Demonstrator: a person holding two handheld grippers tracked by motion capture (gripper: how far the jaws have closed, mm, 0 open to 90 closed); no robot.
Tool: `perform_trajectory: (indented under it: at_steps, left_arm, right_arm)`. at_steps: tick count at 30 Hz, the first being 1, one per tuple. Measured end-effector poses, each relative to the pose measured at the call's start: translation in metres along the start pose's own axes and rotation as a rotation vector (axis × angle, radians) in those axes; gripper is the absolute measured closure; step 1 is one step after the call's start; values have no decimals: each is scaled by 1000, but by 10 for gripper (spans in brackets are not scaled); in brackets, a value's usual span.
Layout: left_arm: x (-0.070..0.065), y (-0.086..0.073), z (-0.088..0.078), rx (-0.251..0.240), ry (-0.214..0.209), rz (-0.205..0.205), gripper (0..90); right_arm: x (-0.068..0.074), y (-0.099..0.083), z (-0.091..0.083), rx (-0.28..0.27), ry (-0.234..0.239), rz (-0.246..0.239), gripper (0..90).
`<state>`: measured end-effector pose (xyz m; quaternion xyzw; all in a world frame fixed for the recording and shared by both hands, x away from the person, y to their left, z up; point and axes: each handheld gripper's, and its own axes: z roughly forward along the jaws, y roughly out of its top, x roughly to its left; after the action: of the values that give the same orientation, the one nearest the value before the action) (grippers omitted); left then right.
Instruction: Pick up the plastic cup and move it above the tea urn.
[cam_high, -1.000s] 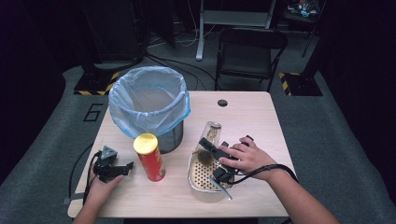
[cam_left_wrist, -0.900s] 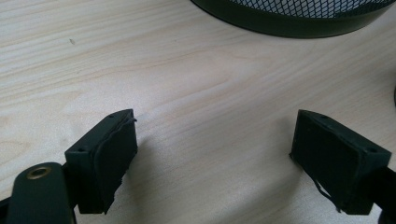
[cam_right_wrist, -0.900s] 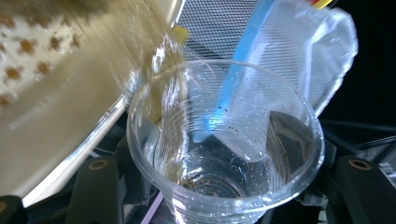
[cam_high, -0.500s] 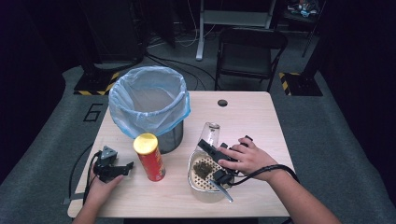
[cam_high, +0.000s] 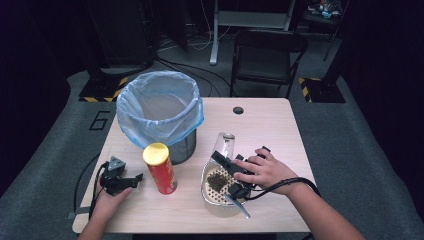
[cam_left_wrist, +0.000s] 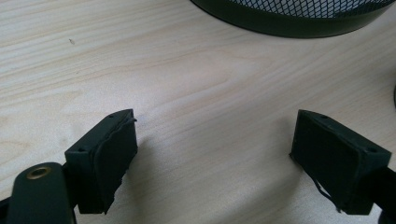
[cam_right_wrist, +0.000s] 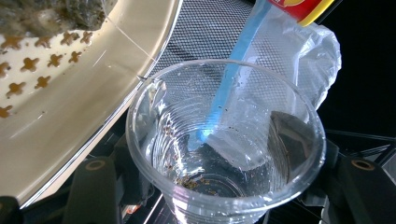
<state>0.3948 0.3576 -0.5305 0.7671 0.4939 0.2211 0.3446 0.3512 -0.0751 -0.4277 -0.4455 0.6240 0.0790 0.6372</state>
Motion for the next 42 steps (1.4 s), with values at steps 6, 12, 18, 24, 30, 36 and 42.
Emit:
perform_trajectory:
  at_steps: [6, 12, 18, 24, 30, 36, 42]
  left_arm:
    - [0, 0, 0, 0, 0, -1, 140]
    - [0, 0, 0, 0, 0, 0, 140]
    - [0, 0, 0, 0, 0, 0, 140]
    - [0, 0, 0, -1, 0, 0, 140]
    - [0, 0, 0, 0, 0, -1, 140]
    - [0, 0, 0, 0, 0, 0, 140]
    - [0, 0, 0, 0, 0, -1, 140]
  right_arm:
    - [0, -1, -1, 6, -9, 9, 346]
    - [0, -1, -3, 2, -1, 0, 346]
    - [-1, -2, -4, -1, -4, -1, 344]
    - [-2, -1, -4, -6, -9, -2, 343]
    - [-4, -1, -5, 4, -23, -6, 343]
    - [-4, 1, -5, 3, -25, -9, 343]
    - [-5, 0, -6, 4, -28, -11, 342]
